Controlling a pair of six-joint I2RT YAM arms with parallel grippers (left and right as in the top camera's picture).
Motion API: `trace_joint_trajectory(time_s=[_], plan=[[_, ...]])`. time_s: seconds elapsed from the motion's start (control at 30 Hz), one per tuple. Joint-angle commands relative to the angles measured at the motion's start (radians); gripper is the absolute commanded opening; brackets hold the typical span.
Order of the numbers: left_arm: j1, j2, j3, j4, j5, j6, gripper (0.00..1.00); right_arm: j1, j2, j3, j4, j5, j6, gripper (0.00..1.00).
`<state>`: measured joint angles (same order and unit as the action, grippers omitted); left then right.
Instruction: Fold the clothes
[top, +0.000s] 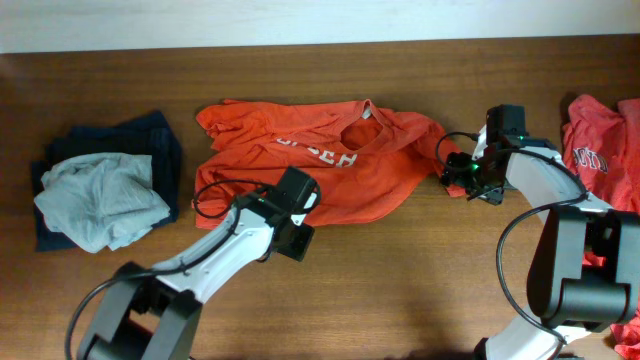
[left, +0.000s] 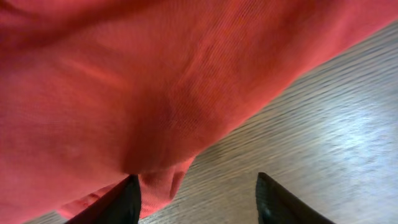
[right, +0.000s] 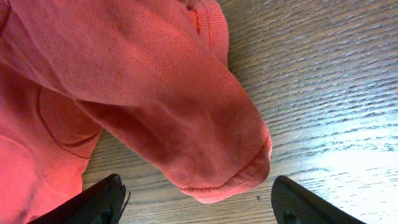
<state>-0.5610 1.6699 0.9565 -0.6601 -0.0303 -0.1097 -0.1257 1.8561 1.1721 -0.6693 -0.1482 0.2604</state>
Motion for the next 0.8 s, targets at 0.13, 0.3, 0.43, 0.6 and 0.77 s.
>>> trace_joint_trajectory(time_s=[0.13, 0.3, 0.43, 0.6, 0.77], plan=[[-0.001, 0.076, -0.011, 0.048, -0.065, 0.006, 0.35, -0.006, -0.009, -0.013, 0.001, 0.001, 0.011, 0.81], [-0.001, 0.078, -0.006, 0.064, -0.072, 0.058, 0.03, -0.006, -0.009, -0.013, 0.000, 0.000, 0.011, 0.81], [-0.002, 0.030, 0.105, -0.084, -0.043, 0.053, 0.00, -0.006, -0.009, -0.013, 0.000, -0.002, 0.011, 0.81], [-0.003, -0.110, 0.336, -0.259, 0.111, 0.115, 0.01, -0.006, -0.009, -0.013, 0.000, -0.002, 0.011, 0.81], [-0.033, -0.183, 0.406, -0.238, 0.229, 0.126, 0.00, -0.006, -0.009, -0.013, -0.020, -0.002, 0.011, 0.81]])
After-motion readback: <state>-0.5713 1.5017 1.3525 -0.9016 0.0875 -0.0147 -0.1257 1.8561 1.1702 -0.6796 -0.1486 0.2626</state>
